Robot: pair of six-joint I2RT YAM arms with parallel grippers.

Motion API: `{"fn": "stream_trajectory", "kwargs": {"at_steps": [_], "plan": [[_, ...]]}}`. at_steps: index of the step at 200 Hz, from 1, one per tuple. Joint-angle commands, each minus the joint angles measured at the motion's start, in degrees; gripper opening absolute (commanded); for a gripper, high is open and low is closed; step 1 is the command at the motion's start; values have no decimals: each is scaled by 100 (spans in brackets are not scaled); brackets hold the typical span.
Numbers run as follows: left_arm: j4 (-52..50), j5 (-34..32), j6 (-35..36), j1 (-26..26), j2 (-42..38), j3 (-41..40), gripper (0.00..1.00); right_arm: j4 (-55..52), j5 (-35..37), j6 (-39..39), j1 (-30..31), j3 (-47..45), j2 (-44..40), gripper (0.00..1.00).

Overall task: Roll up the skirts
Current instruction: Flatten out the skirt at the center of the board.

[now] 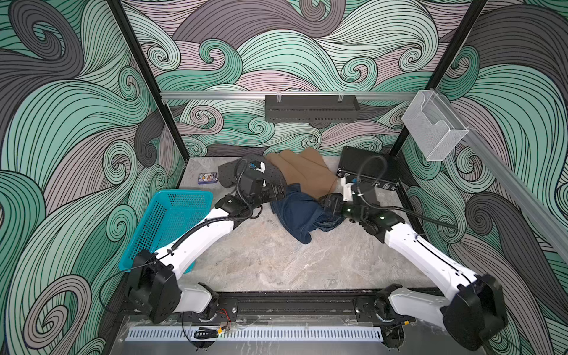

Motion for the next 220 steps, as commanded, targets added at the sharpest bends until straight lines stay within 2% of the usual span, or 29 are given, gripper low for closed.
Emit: {"fn": "stream_trajectory", "kwargs": {"at_steps": [1,21,44,72,106,126,148,178,186,194,204,213,220], "plan": [[-2101,577,-225,-23,466,376,93,-1776,388,-405,441,341,598,95],[-2196,1177,-51,-29,724,366,93,-1827,660,-205,498,479,774,92],[-2051,1615,-182,-80,889,229,93,-1756,1134,289,387,416,593,89],[-1372,2017,-891,-204,1043,-390,94,-1663,836,829,-119,202,223,85],[29,2239,-2036,-205,1486,-894,94,-1372,93,907,-874,-42,105,87],[485,2186,-2246,-209,1885,-679,90,-1361,-112,838,-1068,51,207,88],[449,1970,-2186,-201,2350,-248,85,-1185,-235,784,-1084,123,339,85],[519,2021,-2108,-131,2873,234,86,-1167,-297,808,-1171,302,612,79],[524,2029,-2044,-111,2955,355,82,-1124,-297,817,-1183,324,682,77],[474,2049,-2015,-84,3032,464,70,-1109,-316,812,-1209,372,769,74],[432,2131,-1971,-35,3096,574,50,-1098,-462,765,-1263,436,883,62],[271,2089,-1936,-4,3092,663,24,-1093,-536,709,-1284,503,946,52],[173,2032,-1866,14,3031,704,10,-1083,-585,656,-1284,549,969,43]]}}
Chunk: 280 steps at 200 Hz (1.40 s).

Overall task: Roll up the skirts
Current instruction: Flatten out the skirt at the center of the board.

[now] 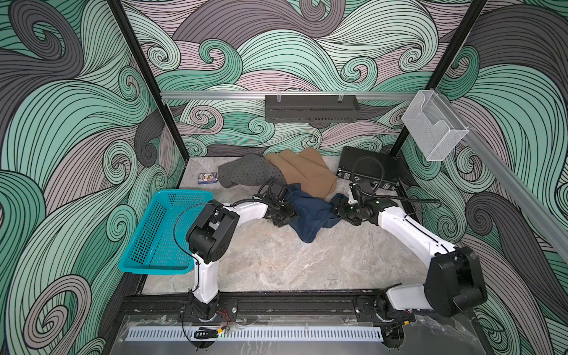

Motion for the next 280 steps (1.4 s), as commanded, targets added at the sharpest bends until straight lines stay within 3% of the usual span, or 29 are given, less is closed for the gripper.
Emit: {"fn": "stream_trajectory", "kwargs": {"at_steps": [1,9,45,74,110,135,161,179,201,217,228,243,262,280], "plan": [[-171,-74,150,128,-2,300,8,56,-256,-104,-58,269,124,42],[-237,-93,289,142,-95,342,0,90,-301,-142,-56,292,104,36],[-677,-205,805,150,-826,595,0,306,-518,-145,-58,184,-121,0],[-1017,-324,1192,142,-1876,624,0,247,-821,-175,30,157,-654,0],[-970,-259,1494,-87,-3528,602,0,228,-661,-227,423,180,-1835,0],[-981,-657,1638,-303,-4471,595,0,456,-622,-103,910,260,-2607,0],[-666,-1124,1547,-333,-5074,575,0,289,-568,40,1172,604,-2752,0],[-665,-1331,1526,-333,-4931,959,0,-29,-118,109,1165,912,-2514,0],[-1181,-1746,1456,-200,-4001,1770,4,-468,378,-55,1074,1575,-1619,0],[-1338,-1661,1035,254,-3099,2196,22,-767,342,46,741,2141,-667,0],[-1633,-1711,1003,666,-2318,2629,45,-766,429,268,462,2397,-60,0],[-2596,-1959,1141,1235,-1314,3474,70,-713,176,426,84,2868,852,14],[-4043,-1971,1126,1803,-650,4208,75,-1216,-505,213,-236,3727,1754,39],[-4099,-2109,1437,1852,-893,3703,78,-1228,-255,82,-284,3556,1677,71]]}}
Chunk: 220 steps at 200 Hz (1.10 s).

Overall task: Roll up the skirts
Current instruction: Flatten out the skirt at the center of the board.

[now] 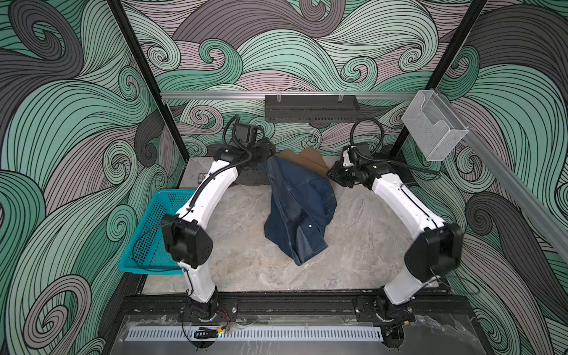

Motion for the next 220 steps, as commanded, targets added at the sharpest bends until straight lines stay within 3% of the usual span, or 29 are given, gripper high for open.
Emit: {"fn": "stream_trajectory", "kwargs": {"at_steps": [1,11,27,54,73,92,126,174,188,202,215,220], "plan": [[-1393,-335,261,199,-503,-123,78,-561,-37,-159,-98,62,-201,72],[-1022,-167,419,168,-853,-733,82,-480,138,-219,-119,-279,-419,79],[-490,18,793,-51,-1315,-1560,84,14,236,-71,-204,-1242,-883,81],[-544,603,1706,-1029,-1416,-1958,85,448,234,18,-295,-2663,-1290,79],[-1058,947,1982,-1769,-1038,-1789,85,605,130,-18,-314,-3220,-1275,77],[-1444,1129,1832,-2187,-541,-1708,86,926,99,-26,-361,-3590,-1204,76],[-1405,821,2062,-2974,340,-1143,89,1265,-313,-191,-538,-3411,-587,77],[-2297,-39,2519,-3230,1802,68,86,1827,-904,-298,-609,-2919,270,74],[-2157,-170,2583,-3227,1905,118,73,2082,-958,-264,-604,-2934,378,71],[-2186,-522,2552,-3211,1977,233,34,2167,-981,-276,-606,-2864,539,61],[-2284,-829,2549,-3142,1976,377,0,2215,-1127,-311,-625,-2781,655,41],[-2327,-910,2527,-3091,1932,431,0,2245,-1157,-302,-629,-2783,652,33]]}}
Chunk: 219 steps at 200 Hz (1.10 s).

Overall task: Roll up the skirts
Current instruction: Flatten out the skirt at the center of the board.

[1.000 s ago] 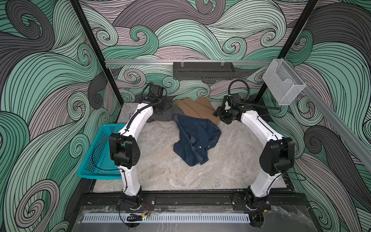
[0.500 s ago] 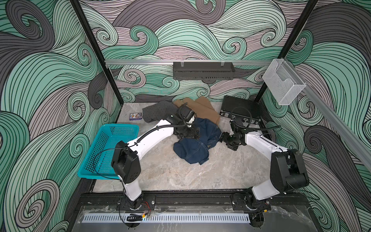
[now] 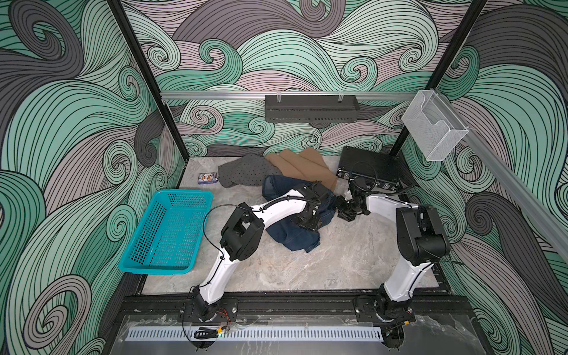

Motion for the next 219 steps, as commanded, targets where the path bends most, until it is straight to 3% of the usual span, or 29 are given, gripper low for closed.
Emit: {"fn": "stream_trajectory", "kwargs": {"at_steps": [1,20,60,87,101,115,140,155,160,167,183,189,198,219], "plan": [[-400,-765,81,162,-34,430,0,313,-275,-23,-46,164,148,31],[-191,-1034,-7,409,-615,328,0,287,-236,18,-43,101,-181,0],[1172,-1813,-235,837,-2968,-284,0,-468,281,382,-48,-10,-1965,0],[3880,-2303,160,970,-4956,-2179,3,-622,1083,484,51,-188,-3389,0],[4773,-2553,1,1458,-5559,-2901,3,-835,1406,370,43,-16,-3640,0],[4256,-2580,-822,2323,-5446,-2810,2,-1236,1477,224,27,293,-3480,0],[2796,-2147,-1441,3584,-4070,-1927,23,-1597,1453,282,23,249,-2999,0],[1615,-1750,-1732,4083,-2874,-820,71,-1560,1279,317,28,56,-2655,0],[1198,-1570,-1732,4207,-2426,-376,82,-1560,1258,317,28,22,-2527,0],[433,-1403,-1797,4324,-1811,388,90,-1557,1208,318,20,-7,-2339,0],[-1360,-1217,-1936,4412,-723,2000,93,-1639,1103,239,0,-28,-2107,12],[-1508,-1167,-1864,4343,-597,2065,93,-1649,1140,246,-16,-78,-2114,25],[-1453,-1193,-1836,4193,-749,1704,93,-1645,1159,255,-63,-178,-2189,44],[-52,-879,-1668,3587,-2106,-439,94,-1645,1424,238,-146,-340,-2468,69]]}}
